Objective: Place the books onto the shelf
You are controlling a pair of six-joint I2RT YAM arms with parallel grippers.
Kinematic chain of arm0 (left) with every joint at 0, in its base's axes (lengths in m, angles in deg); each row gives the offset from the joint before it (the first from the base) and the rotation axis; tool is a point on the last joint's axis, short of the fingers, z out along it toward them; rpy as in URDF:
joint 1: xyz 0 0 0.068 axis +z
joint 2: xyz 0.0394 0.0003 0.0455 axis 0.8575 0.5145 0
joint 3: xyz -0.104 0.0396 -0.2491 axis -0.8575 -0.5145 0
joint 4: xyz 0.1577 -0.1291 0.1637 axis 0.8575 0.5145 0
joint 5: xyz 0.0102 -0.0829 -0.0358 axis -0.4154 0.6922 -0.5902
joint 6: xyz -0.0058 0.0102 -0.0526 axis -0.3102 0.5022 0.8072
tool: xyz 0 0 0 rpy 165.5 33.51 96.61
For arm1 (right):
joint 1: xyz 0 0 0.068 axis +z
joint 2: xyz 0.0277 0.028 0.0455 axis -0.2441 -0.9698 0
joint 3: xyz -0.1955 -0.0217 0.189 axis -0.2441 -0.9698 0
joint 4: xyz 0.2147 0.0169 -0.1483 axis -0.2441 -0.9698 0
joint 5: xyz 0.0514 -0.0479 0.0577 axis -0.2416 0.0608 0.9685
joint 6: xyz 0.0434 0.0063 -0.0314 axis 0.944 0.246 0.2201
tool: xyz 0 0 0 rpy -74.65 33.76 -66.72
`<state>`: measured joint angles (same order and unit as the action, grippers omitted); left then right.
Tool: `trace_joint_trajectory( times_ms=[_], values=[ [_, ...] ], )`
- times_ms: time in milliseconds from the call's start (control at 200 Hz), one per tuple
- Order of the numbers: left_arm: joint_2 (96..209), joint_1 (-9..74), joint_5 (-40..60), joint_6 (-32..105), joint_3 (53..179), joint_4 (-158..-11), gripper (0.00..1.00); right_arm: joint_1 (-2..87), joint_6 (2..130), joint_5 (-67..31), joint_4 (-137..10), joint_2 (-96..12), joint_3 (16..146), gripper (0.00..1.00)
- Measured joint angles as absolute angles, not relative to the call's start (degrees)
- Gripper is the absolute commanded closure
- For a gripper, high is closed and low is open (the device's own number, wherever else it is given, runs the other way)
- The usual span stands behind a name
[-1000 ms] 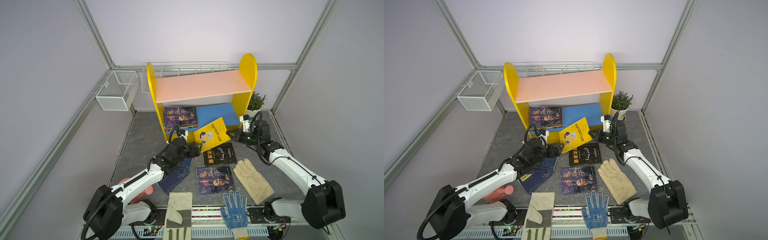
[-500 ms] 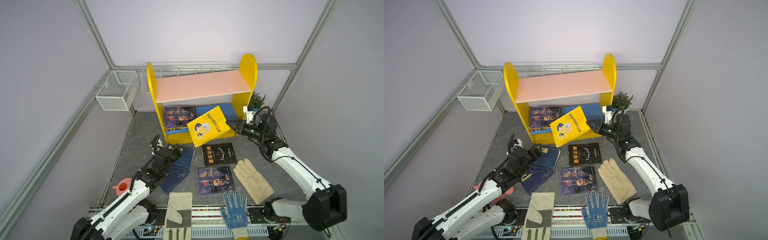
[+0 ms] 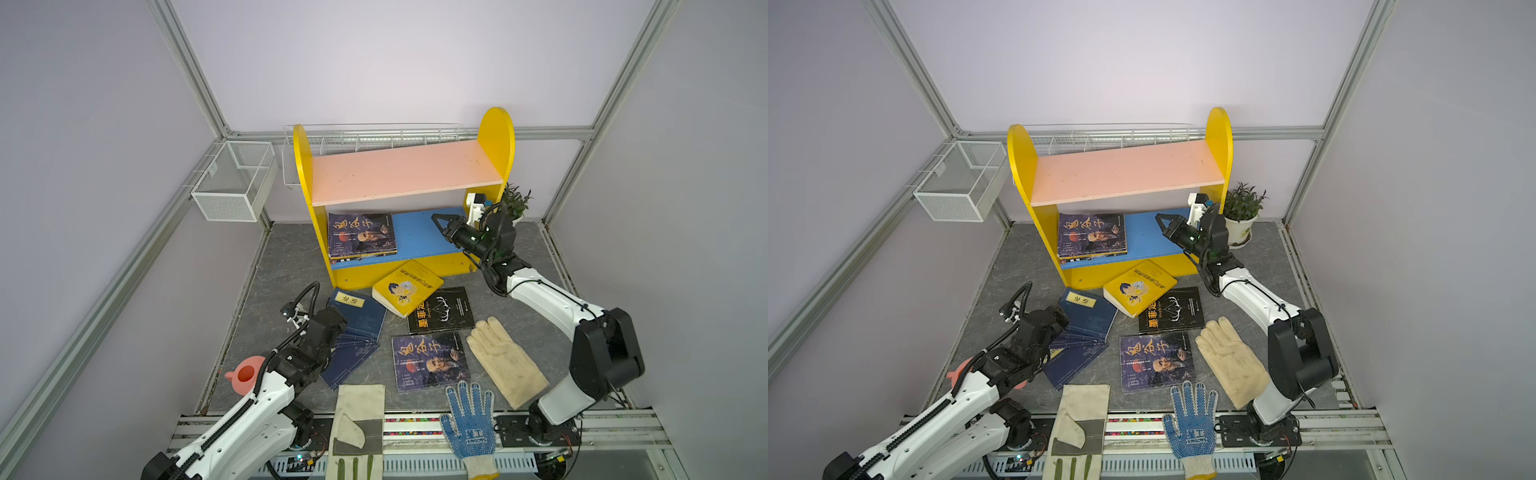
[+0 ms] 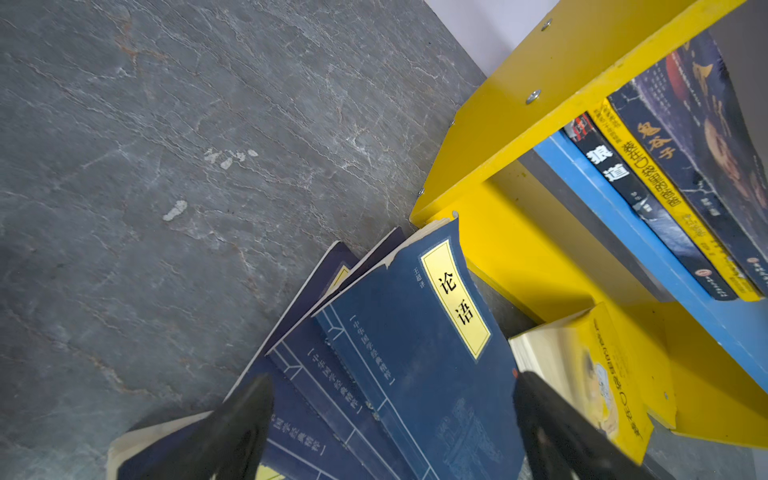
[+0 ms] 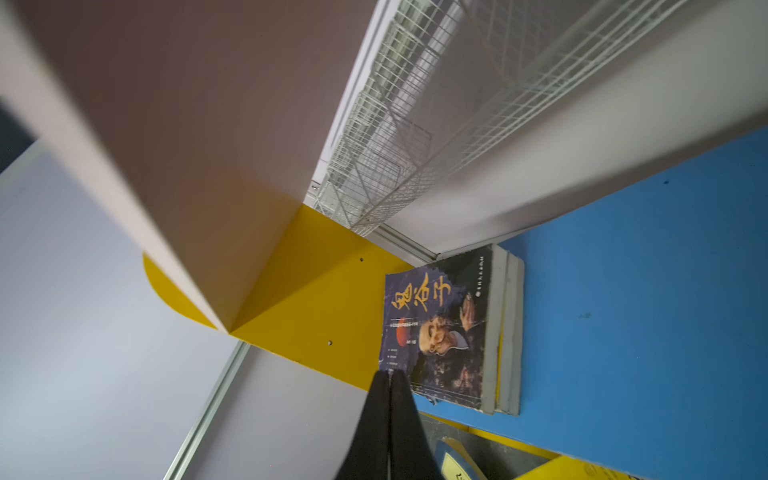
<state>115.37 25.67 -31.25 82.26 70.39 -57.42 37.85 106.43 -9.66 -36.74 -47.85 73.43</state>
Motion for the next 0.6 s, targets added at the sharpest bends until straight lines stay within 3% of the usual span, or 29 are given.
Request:
trace_joint_trajectory(
  times_ms=[105, 285, 450, 600],
  values=[
    [114.74, 25.67, -30.73, 81.3, 70.15, -58.03, 0.09, 38.22, 103.96, -11.37, -40.17, -46.58, 72.71, 0.9],
    [116.07, 25.73, -25.35, 75.23, 68.06, -65.44, 0.09, 38.62, 98.28, -14.21, -52.15, -39.85, 67.83, 0.73],
    [126.32, 25.71, -19.01, 70.27, 68.45, -74.07, 0.07, 38.62, 94.17, -13.99, -60.15, -41.36, 64.34, 0.51],
    [137.91, 25.65, -13.94, 67.03, 71.14, -79.95, 0.03, 38.62, 91.59, -12.0, -64.28, -49.05, 63.2, 0.42]
  ],
)
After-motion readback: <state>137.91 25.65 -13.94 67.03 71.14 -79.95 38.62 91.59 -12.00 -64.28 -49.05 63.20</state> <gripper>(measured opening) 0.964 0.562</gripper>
